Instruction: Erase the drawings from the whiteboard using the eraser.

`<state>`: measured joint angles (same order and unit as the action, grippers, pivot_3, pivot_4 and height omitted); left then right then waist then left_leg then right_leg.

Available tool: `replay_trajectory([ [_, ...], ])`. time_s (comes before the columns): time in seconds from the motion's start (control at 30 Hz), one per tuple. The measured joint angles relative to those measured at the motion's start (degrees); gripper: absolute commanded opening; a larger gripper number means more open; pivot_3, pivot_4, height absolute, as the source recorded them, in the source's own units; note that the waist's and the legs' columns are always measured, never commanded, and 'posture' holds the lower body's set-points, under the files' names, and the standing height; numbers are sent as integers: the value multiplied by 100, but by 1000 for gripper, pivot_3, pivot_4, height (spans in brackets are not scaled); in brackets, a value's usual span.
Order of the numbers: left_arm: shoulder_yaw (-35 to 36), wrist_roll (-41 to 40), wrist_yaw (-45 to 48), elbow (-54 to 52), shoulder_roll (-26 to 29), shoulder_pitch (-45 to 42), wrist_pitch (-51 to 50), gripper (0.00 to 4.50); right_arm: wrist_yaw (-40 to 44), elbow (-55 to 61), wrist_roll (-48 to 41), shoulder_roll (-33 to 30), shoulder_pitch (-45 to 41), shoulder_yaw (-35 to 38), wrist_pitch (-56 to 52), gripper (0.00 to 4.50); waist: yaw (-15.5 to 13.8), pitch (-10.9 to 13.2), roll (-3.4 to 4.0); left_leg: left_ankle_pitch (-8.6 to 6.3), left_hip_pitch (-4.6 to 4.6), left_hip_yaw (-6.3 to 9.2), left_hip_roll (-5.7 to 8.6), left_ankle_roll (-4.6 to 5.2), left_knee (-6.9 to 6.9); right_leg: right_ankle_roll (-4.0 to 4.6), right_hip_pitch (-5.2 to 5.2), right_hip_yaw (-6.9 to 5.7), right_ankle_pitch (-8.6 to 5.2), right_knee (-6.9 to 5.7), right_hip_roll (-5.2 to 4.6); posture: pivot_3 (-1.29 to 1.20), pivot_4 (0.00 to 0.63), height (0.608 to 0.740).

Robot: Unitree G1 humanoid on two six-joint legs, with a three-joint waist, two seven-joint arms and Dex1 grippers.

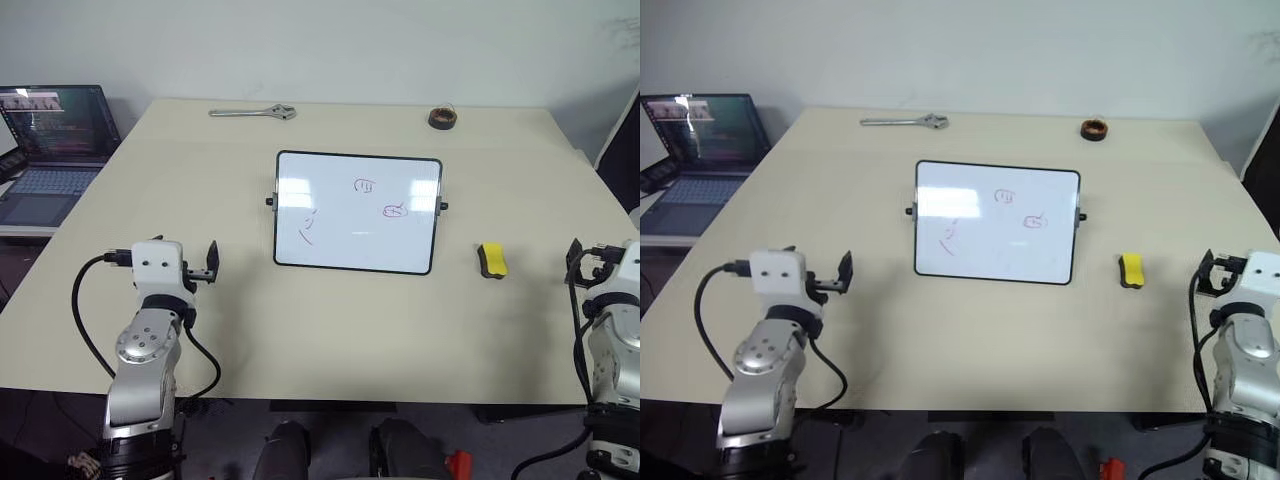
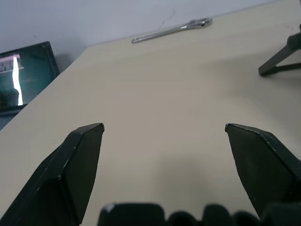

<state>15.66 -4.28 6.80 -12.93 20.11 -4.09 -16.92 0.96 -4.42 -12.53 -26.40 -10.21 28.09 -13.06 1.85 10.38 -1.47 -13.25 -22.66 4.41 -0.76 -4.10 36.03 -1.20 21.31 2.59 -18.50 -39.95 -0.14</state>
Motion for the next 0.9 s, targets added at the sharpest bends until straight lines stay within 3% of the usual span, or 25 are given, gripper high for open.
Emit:
replay_trajectory([
  [0.23,32,-9,36,2,97,-126,-123,4500,113,449,-18,-13,-112,-131,-668,4487,0,0,1,0,0,0,2,0,0,0,1,-1,0,0,1,0,150,740],
  [0.4,32,-375,674,-52,419,-305,-175,4500,487,1347,-301,-9,3,-274,-1083,4487,-8,1,1,0,-4,5,0,-1,0,0,2,-7,0,1,1,0,150,740],
  [0.73,-523,-1576,3277,-162,1765,-1600,-409,4500,630,2236,-1008,168,13,-470,-2506,4487,8,3,9,0,-5,1,1,0,-4,1,6,-6,-1,2,8,0,150,740],
  [0.9,-1755,-2014,4807,-146,1983,-2194,-845,4500,633,2482,-1309,131,-58,-638,-3455,4487,6,6,10,0,-14,1,7,1,0,1,10,-9,-1,6,16,0,150,740],
])
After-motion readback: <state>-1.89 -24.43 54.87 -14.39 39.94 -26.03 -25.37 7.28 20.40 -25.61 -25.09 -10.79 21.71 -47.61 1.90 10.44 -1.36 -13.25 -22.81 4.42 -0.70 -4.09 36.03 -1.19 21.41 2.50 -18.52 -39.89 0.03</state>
